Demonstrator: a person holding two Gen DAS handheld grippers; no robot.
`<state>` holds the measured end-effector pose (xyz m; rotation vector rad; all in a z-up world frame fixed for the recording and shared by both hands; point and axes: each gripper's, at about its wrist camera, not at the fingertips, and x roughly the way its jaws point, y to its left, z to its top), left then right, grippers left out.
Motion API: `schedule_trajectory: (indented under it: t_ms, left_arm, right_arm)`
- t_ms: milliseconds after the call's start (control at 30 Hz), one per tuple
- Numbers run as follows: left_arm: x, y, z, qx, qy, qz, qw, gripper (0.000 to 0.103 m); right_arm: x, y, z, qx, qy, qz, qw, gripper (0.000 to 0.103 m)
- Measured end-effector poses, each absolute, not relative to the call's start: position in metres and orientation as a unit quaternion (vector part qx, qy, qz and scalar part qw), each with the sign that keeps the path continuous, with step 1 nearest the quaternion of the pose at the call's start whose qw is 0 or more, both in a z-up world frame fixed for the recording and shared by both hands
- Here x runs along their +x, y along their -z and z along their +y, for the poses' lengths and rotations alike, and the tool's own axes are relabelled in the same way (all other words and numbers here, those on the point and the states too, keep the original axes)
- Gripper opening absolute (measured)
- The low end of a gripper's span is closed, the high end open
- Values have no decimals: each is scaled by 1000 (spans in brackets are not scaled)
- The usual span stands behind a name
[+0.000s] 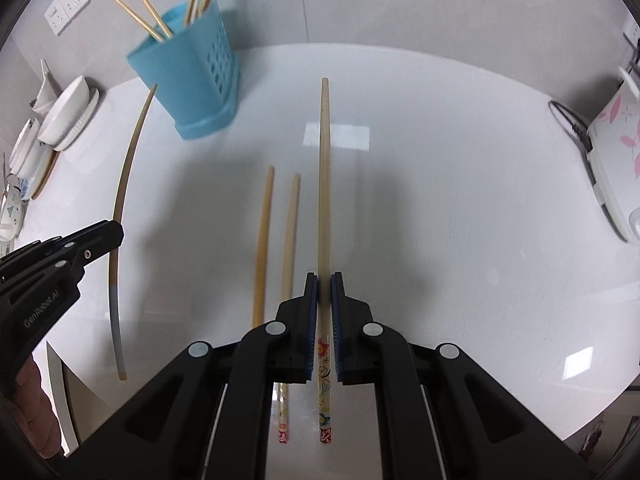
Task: Organize utensils
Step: 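Carry chopstick in left tool into blue holder and open while right tool carries its chopstick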
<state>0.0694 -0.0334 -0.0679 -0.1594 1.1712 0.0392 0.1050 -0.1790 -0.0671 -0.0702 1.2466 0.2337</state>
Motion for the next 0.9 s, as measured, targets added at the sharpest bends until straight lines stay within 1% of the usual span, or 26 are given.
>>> schedule_trajectory:
  t_ms: [200,500,900]
  left_arm:
    - [77,32,-15,-84,-17,524,847,7]
    - [92,2,8,-109,-26,488,865,6]
    - [117,-42,27,-115,-25,446,887,6]
  right_arm:
    - [116,48,-167,-31,-116,559,820,6]
    - [135,15,-165,-22,-122,522,844,6]
    - [163,-27,-155,-28,-126,471,873,6]
